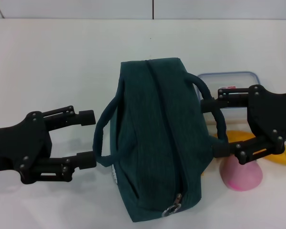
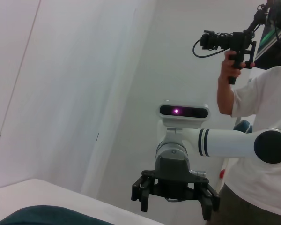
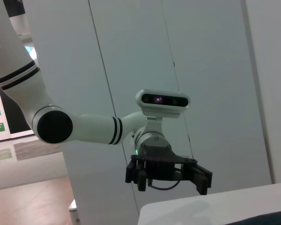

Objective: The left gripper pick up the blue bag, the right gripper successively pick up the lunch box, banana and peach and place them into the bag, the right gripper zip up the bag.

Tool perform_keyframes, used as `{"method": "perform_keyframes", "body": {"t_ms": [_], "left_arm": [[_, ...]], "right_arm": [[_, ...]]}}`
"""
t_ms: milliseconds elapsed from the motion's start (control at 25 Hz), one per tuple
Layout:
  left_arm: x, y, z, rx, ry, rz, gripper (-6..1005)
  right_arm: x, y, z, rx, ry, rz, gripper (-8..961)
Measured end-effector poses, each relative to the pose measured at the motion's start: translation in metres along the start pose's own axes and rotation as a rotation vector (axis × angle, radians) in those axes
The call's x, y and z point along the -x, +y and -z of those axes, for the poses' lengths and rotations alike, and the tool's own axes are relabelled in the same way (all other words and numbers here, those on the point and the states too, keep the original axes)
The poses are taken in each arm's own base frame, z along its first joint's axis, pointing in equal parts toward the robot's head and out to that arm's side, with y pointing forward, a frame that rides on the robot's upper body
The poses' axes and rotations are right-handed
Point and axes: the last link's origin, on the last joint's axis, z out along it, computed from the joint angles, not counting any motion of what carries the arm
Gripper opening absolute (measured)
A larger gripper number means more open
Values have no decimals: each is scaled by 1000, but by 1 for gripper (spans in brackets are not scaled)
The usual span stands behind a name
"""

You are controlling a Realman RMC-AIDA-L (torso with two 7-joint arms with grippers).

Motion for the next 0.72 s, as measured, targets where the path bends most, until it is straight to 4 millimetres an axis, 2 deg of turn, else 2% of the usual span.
{"method": "perform_keyframes", "body": {"t_ms": [720], "left_arm": [[-1, -2, -5, 10, -6, 32, 861]], "right_arm": [[-5, 4, 1, 6, 2, -17, 869]]}}
